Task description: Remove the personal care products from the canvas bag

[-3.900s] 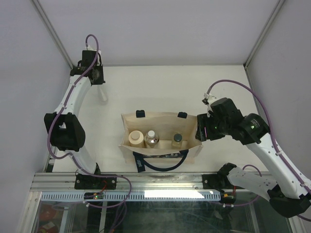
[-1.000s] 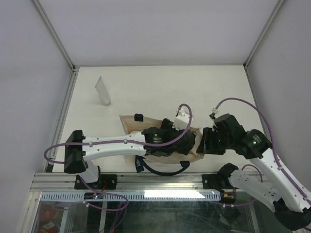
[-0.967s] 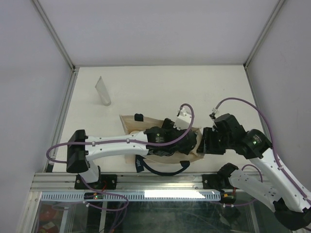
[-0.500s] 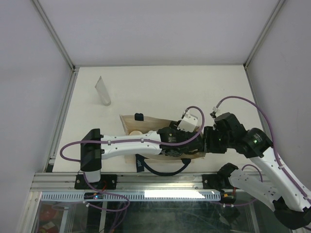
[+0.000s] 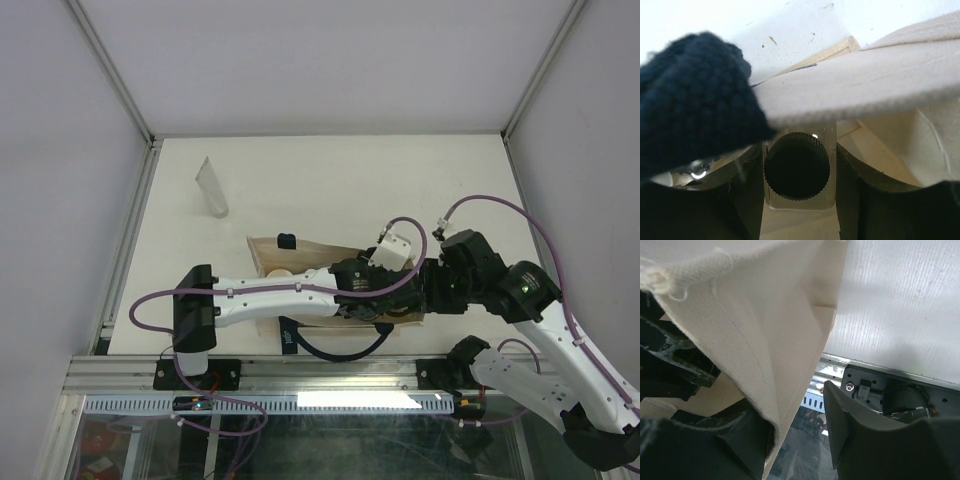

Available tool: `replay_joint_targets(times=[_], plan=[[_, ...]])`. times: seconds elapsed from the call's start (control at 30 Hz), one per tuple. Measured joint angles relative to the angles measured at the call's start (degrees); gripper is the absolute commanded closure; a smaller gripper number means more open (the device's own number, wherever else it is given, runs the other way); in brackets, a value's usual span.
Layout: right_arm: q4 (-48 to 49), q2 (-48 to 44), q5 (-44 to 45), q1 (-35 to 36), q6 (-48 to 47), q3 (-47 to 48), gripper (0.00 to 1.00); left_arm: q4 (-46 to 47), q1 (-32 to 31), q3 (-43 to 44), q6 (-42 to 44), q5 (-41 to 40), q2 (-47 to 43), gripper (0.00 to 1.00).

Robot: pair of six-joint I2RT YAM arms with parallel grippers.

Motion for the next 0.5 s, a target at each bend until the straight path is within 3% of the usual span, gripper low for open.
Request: replay_joint_targets(times=[0.07, 0.5], plan=[[0.0, 0.0, 0.2, 0.0, -0.2, 0.0, 0.53, -1.1, 0.0, 0.6, 0.6, 0.2, 0.0, 1.00], [0.4, 0.0, 0.8, 0.0, -0.8, 0.0, 0.53, -5.4, 0.0, 9.0, 5.4, 3.5, -0.5, 1.00]])
